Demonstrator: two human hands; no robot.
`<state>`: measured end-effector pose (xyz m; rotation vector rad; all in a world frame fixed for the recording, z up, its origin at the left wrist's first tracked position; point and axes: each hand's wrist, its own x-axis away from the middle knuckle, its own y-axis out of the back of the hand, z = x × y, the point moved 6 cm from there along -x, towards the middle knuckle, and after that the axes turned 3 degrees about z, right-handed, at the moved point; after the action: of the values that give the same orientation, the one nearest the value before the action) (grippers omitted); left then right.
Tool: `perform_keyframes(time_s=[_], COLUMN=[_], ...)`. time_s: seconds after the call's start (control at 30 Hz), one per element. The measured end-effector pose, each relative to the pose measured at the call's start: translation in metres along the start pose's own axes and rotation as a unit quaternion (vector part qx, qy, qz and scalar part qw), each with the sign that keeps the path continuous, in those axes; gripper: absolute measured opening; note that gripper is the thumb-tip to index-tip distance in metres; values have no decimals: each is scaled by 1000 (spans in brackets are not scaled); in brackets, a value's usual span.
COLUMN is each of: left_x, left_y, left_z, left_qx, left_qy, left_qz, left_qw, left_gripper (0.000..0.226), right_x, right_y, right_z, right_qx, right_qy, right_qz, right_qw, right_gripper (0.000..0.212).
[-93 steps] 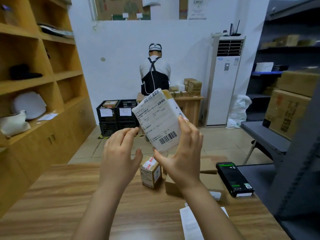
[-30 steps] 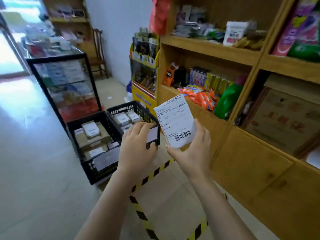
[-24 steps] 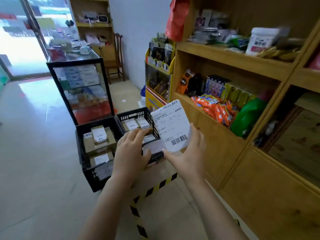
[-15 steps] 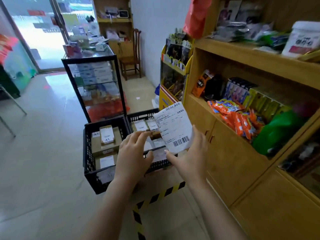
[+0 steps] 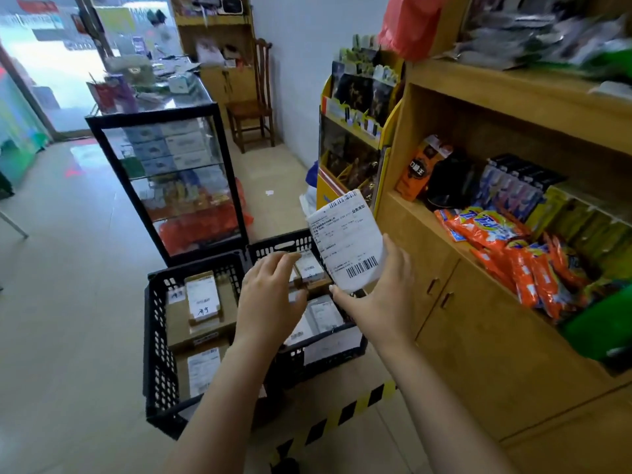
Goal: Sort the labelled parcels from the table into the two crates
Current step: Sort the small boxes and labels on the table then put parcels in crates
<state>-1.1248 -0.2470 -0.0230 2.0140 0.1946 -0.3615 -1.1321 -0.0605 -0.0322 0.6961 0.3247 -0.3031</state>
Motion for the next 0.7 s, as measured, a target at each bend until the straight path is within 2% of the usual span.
perform_keyframes(time_s=[0.3, 0.5, 0.7], left_x=[-113, -162, -208], left_y=[-45, -92, -142], left_z=[51, 73, 91], left_qx=[13, 12, 2], left_qy=[-28, 7, 81], left_qz=[47, 83, 77], left_qw=[998, 996, 994], left_gripper=[55, 56, 56], right_x=[-88, -134, -196], right_y=[-76, -107, -150], right_z=[-30, -70, -117], right_qx=[-25, 21, 23], right_qy=[-64, -82, -66], right_qz=[23, 53, 130], right_qw=[997, 995, 989], right_gripper=[111, 109, 109])
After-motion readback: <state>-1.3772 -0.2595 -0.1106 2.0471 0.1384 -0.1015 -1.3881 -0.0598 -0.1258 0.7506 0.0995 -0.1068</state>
